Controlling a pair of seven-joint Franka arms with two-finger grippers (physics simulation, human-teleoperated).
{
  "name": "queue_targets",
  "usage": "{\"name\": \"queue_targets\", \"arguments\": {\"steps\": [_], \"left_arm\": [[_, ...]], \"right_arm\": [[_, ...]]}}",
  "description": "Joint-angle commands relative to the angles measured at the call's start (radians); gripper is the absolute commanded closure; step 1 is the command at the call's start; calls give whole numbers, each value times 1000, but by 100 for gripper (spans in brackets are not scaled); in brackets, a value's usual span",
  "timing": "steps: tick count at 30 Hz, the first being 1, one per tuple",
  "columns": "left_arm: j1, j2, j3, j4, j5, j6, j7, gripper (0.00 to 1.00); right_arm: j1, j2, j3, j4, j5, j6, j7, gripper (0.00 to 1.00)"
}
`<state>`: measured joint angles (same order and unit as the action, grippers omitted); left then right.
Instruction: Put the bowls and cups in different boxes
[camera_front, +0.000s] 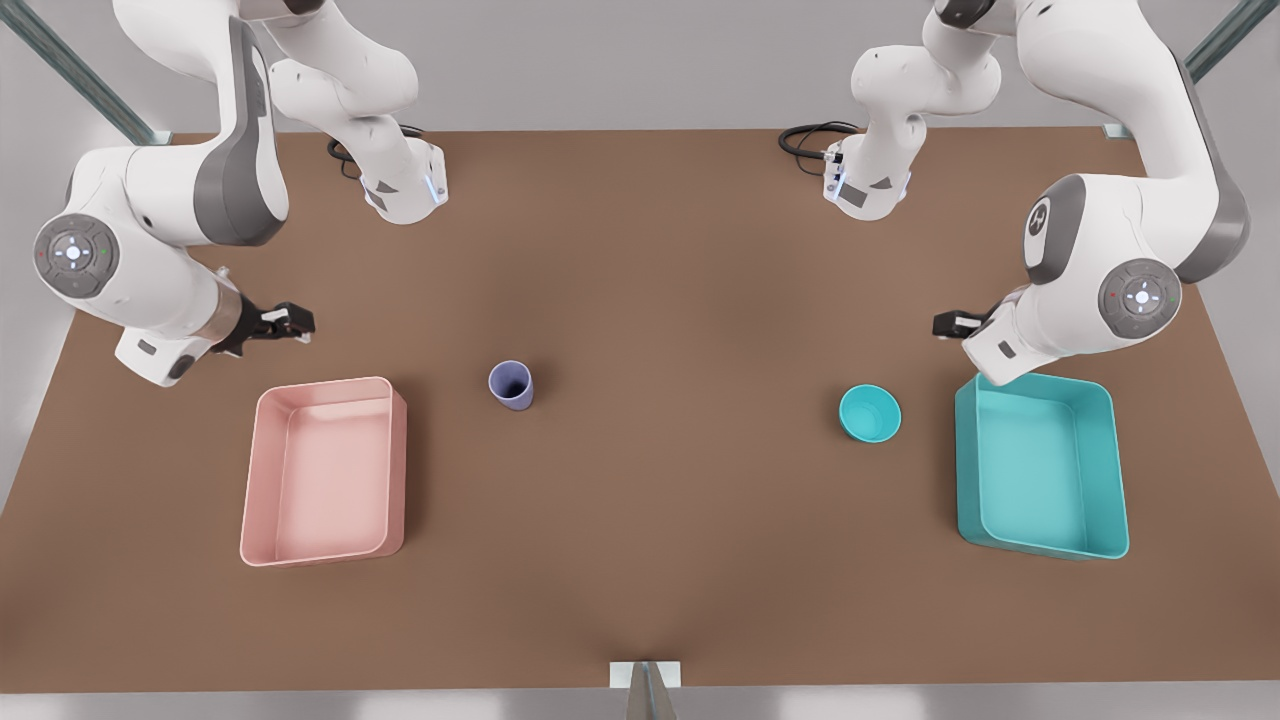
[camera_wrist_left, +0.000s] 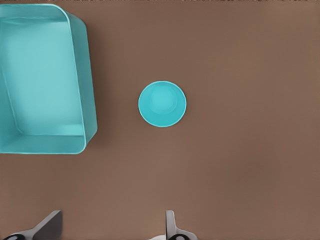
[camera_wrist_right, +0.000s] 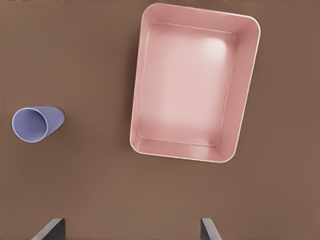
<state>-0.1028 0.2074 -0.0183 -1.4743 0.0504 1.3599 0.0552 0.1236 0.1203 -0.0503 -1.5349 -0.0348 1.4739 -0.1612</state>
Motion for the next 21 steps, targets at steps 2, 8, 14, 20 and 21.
{"name": "queue_targets", "arguments": {"steps": [2, 8, 14, 20, 21], "left_arm": [[-1, 0, 0, 0, 0, 22, 22, 0], [-210, 320, 3, -54, 146, 519, -206, 0], [-210, 369, 3, -267, 148, 717, -206, 0], [-215, 385, 3, -345, 148, 737, -207, 0], [-213, 394, 3, -345, 149, 740, -206, 0]], "right_arm": [[1, 1, -2, -7, -7, 34, -67, 0], [142, 68, 7, -237, 29, 331, -63, 0], [281, 163, 7, -317, 29, 516, 152, 0], [329, 237, 7, -360, 82, 669, 394, 0], [330, 237, 7, -392, 84, 715, 401, 0]]}}
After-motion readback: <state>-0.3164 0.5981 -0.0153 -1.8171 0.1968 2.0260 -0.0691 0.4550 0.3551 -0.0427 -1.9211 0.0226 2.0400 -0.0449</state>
